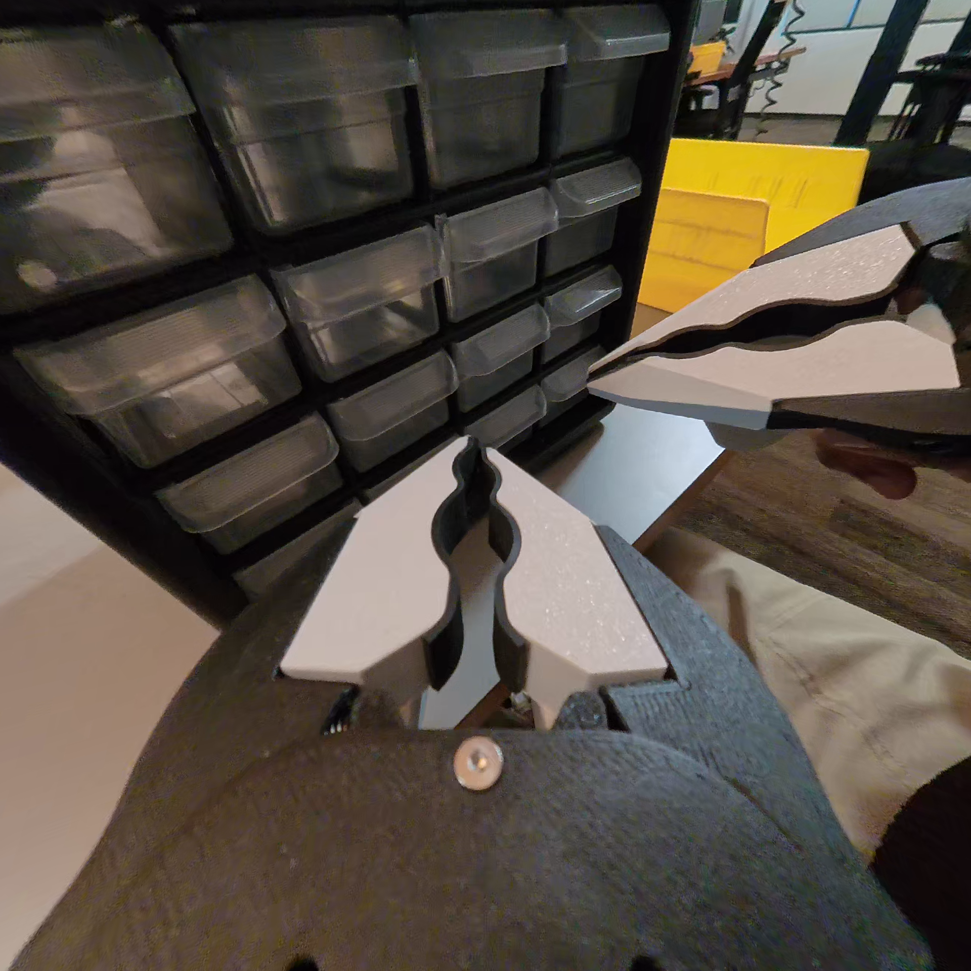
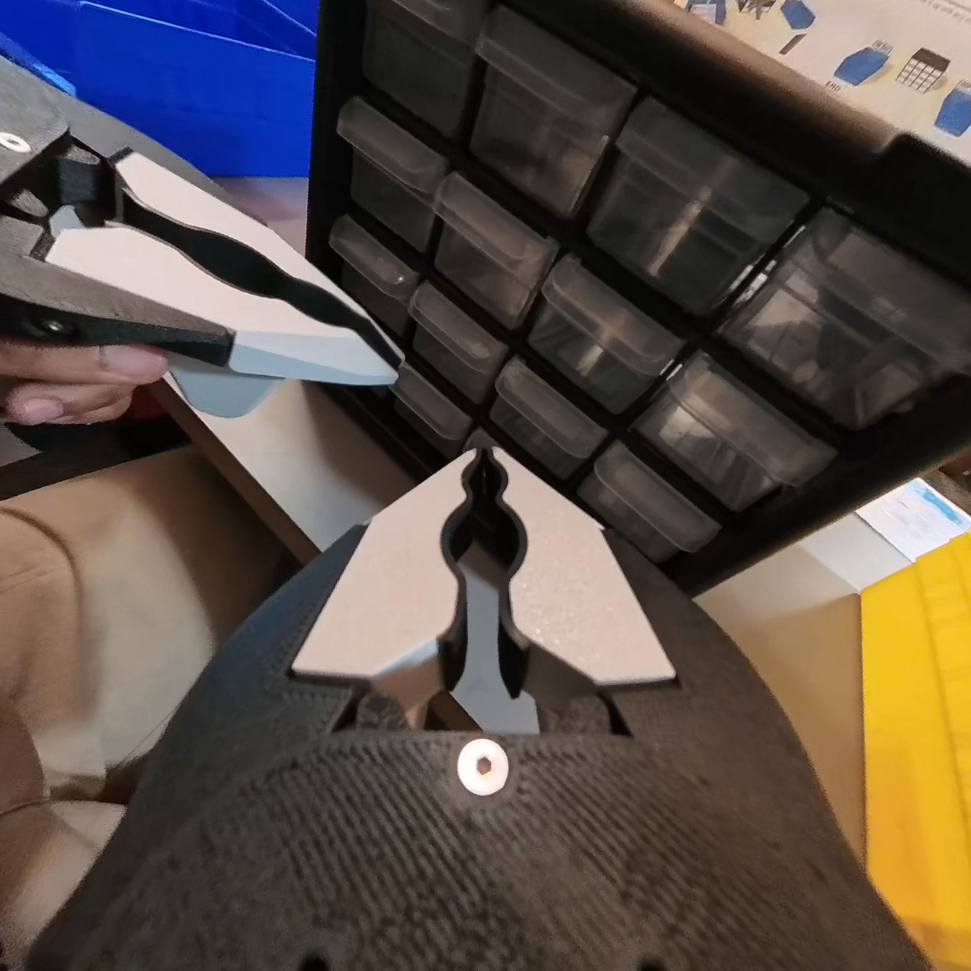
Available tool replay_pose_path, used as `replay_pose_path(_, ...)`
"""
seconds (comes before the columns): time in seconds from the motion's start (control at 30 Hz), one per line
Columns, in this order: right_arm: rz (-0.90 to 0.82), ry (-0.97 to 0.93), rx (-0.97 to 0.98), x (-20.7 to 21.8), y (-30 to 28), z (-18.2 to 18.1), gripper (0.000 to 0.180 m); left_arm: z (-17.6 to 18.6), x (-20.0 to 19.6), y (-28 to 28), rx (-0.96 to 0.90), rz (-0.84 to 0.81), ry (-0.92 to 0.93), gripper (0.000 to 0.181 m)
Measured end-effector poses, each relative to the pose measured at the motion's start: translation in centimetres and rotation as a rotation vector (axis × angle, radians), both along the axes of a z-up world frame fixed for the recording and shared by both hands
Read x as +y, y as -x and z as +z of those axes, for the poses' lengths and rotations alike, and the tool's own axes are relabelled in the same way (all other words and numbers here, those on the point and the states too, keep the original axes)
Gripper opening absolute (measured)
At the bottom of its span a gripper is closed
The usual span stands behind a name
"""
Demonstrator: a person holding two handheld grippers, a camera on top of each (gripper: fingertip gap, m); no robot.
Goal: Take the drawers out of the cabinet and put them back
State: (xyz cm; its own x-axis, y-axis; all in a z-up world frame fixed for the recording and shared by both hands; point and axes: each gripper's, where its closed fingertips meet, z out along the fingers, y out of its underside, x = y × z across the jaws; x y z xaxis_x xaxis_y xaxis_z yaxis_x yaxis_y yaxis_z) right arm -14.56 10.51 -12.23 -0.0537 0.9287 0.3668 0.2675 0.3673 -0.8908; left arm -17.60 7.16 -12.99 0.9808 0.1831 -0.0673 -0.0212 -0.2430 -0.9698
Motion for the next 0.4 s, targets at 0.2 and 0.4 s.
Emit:
replay_pose_path(0.2, 0.004, -0.024, 0.020, -0.2, -0.2, 0.4, 0.000, -0.6, -0.8, 1.9, -0.017, 0.116, 0.020, 0.007)
replay_pose_path(0.4, 0.003, -0.035, 0.022, 0.2, -0.2, 0.3, 0.000, -1.5, -1.5, 3.7, -0.315, 0.172, -0.043, 0.023)
